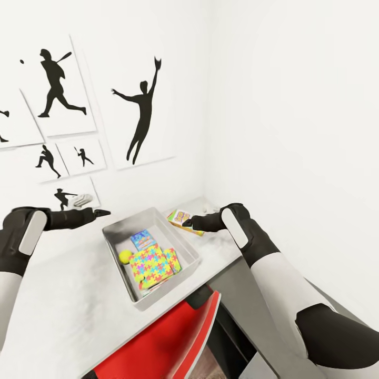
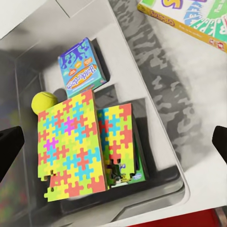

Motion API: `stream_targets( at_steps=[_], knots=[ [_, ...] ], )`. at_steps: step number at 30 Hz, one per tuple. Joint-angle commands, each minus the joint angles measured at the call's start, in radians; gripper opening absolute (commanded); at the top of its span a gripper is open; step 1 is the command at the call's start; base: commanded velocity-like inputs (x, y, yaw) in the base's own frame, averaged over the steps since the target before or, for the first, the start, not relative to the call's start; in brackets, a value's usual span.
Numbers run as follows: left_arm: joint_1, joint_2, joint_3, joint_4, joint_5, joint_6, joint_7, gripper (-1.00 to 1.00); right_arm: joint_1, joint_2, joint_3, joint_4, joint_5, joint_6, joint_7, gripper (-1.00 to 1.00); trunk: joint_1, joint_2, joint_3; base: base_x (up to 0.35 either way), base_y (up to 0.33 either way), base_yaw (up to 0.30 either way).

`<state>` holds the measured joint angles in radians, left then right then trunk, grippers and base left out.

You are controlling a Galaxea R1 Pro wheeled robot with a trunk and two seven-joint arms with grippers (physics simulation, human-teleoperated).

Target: Put all the toys in the child's room - the three board games (two on the bed and one on the table), the two jigsaw puzzles on the table, and the tennis ball on the table - inside the toy box on the table in the child's room.

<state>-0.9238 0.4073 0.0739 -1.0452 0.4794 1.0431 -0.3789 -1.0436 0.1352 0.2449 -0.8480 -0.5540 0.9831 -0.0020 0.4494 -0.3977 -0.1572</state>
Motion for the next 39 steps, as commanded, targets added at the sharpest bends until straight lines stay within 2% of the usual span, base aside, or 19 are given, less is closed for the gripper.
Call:
stream_targets(
  at_steps=[1,7,9,11,12,16,33,39],
  knots=[
    [-0.001,0.004,-0.001,0.0,-0.004,0.004,-0.01,1.0,-0.001,0.0,0.001,0.0,0.0,0.003,0.0,1.0,0.001,-0.002,-0.004,0.0,0.0,0.0],
    [0.0,0.017,-0.023,0.005,0.007,0.004,-0.01,1.0,-0.001,0.001,0.001,0.001,0.001,0.003,0.0,1.0,0.001,-0.002,-0.012,0.0,0.0,0.0],
    [0.0,0.019,-0.053,0.009,0.008,0.004,-0.009,1.0,-0.001,0.001,0.002,0.0,0.001,0.003,0.0,1.0,0.001,-0.002,-0.015,0.0,0.0,0.0],
    [0.0,0.019,-0.066,0.011,0.009,0.004,-0.009,1.0,-0.001,0.001,0.002,0.001,0.001,0.003,0.0,1.0,0.001,-0.002,-0.018,0.0,0.0,0.0],
    [0.0,0.02,-0.089,0.015,0.009,0.004,-0.009,1.0,-0.001,0.001,0.002,0.001,0.002,0.003,0.0,1.0,0.001,-0.002,-0.019,0.0,0.0,0.0],
    [0.0,0.021,-0.117,0.023,0.01,0.004,-0.008,1.0,-0.001,0.001,0.002,0.0,0.002,0.003,0.0,1.0,0.001,-0.002,-0.025,0.0,0.0,0.0],
    [0.001,0.022,-0.143,0.035,0.01,0.004,-0.005,1.0,-0.001,-0.001,0.003,0.0,0.003,0.004,0.0,1.0,0.001,-0.002,-0.049,0.0,0.0,0.0],
    [0.002,0.022,-0.142,0.076,0.009,0.004,-0.004,1.0,-0.001,-0.001,0.004,0.0,0.004,0.005,0.0,1.0,0.001,-0.002,-0.057,0.0,0.0,0.0]
  ],
)
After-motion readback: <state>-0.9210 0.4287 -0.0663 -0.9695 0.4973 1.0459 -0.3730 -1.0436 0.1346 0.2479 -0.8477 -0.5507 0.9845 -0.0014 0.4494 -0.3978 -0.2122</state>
